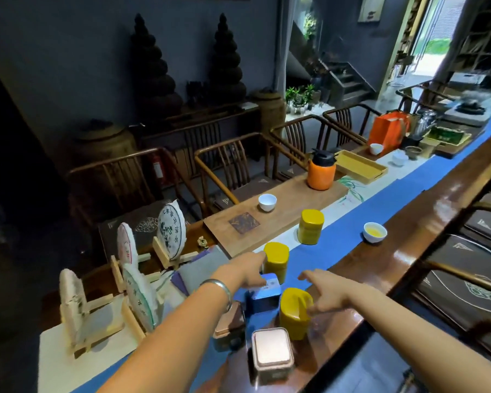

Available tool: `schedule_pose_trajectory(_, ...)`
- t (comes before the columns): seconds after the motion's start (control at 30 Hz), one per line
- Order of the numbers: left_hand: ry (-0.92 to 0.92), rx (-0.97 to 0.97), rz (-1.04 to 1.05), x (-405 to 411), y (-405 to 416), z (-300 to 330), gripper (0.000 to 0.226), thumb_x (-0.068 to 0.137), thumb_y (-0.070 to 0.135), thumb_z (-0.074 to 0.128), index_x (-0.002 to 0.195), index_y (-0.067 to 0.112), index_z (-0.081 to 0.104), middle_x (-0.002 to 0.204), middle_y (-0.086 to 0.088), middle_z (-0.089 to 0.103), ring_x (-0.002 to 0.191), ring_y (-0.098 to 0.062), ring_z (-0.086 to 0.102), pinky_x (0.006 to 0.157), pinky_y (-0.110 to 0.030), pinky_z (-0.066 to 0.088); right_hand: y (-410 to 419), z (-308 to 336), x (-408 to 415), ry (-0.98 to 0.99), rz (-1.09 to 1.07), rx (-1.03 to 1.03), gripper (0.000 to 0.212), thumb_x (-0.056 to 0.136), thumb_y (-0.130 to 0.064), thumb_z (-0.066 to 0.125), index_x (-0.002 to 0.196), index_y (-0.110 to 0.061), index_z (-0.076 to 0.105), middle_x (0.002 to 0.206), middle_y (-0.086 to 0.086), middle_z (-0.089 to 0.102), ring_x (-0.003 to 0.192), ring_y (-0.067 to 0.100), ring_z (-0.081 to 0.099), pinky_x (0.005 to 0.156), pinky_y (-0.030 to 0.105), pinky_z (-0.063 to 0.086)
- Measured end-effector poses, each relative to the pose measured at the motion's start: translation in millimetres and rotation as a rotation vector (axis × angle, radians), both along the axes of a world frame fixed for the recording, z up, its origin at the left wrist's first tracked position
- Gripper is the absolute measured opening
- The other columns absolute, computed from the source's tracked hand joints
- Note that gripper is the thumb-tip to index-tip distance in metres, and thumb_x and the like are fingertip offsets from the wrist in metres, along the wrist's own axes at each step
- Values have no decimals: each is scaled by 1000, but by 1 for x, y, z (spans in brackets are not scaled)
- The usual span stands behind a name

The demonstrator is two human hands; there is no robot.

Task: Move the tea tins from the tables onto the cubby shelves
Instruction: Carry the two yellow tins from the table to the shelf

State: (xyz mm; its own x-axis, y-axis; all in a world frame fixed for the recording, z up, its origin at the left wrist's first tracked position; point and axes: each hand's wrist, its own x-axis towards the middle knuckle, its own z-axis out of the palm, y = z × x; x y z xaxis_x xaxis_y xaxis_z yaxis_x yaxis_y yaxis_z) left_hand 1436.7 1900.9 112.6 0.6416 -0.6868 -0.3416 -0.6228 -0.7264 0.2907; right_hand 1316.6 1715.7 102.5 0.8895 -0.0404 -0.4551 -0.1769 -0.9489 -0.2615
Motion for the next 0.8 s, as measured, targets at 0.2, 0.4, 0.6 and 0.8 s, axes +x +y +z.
schedule_pose_trajectory(0.2,-15,-24,-6,50,-53,-36,67,81,19,67,138,7,34,138,-21,45,124,-36,48,100,-44,43,-19,-60,-2,37,-19,19,116,61,-53,77,149,-14,12,142,12,31,129,30,40,102,37,41)
schedule_pose_trajectory(0.4,-77,-24,-40,67,-90,-81,90,75,18,70,150,21,21,144,-14,36,132,-36,36,101,-46,42,-11,-96,0,-138,-72,172,117,50,-74,54,146,-19,16,132,4,37,124,24,44,92,34,45)
schedule_pose_trajectory(0.6,-217,-10,-77,88,-107,-112,77,76,25,70,143,21,30,140,-11,38,126,-32,36,99,-40,41,-23,-111,7,-241,-111,238,83,50,-73,56,117,-27,36,109,-3,44,102,18,50,75,33,44)
schedule_pose_trajectory(0.8,-205,-6,-114,107,-111,-125,92,59,39,81,135,25,32,126,-6,50,110,-33,41,88,-41,42,-38,-121,14,-281,-249,324,77,51,-66,61,114,-30,35,107,-7,46,95,13,50,73,29,45)
